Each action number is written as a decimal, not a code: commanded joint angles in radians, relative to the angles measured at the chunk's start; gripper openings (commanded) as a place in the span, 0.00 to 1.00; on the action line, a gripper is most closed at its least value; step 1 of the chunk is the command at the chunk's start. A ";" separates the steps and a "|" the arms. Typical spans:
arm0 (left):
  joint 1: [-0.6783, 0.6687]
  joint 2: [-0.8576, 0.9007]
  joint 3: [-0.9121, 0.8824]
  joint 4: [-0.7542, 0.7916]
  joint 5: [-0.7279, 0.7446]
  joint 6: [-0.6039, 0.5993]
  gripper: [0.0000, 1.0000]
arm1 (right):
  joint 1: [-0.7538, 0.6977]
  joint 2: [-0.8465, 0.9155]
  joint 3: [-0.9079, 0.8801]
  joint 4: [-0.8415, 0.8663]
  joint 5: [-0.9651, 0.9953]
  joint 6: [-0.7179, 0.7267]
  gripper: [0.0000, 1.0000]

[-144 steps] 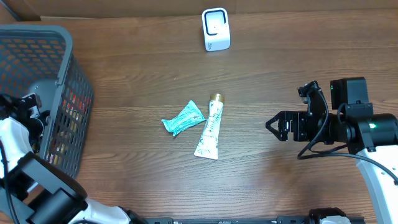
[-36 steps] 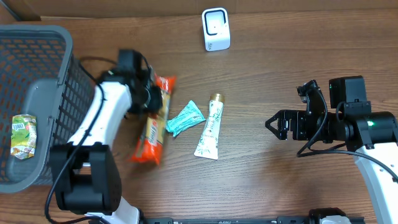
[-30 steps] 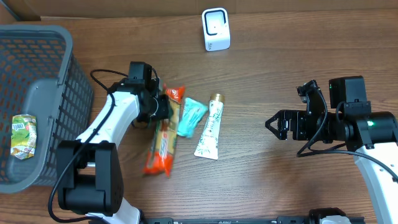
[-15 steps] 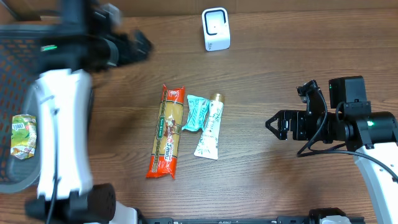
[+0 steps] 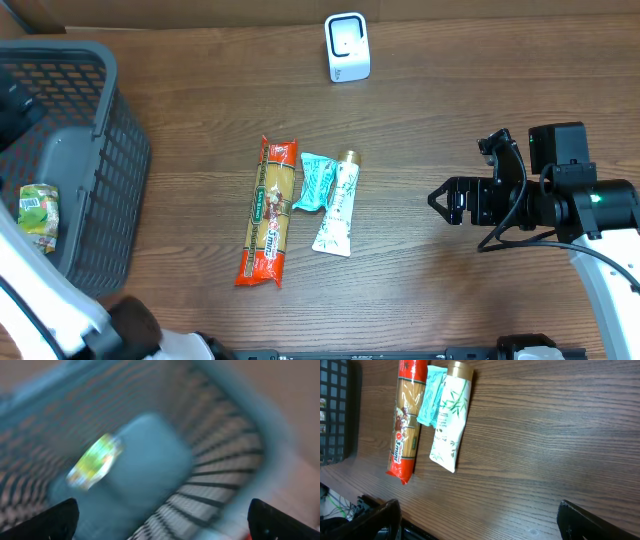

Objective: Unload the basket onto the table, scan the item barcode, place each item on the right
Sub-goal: 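Move the left gripper back into the basket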

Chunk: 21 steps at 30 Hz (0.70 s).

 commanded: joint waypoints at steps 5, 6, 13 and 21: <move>0.048 0.116 -0.233 0.061 -0.195 -0.073 1.00 | 0.005 0.000 0.000 0.004 0.009 -0.002 0.99; 0.046 0.117 -0.275 0.089 -0.220 -0.073 1.00 | 0.005 0.000 0.000 0.004 0.010 -0.002 1.00; 0.046 0.117 -0.456 0.274 -0.300 0.061 1.00 | 0.005 0.000 0.000 0.003 0.024 -0.002 0.99; 0.040 0.122 -0.648 0.508 -0.295 0.297 0.95 | 0.005 0.000 0.000 0.003 0.025 -0.002 0.99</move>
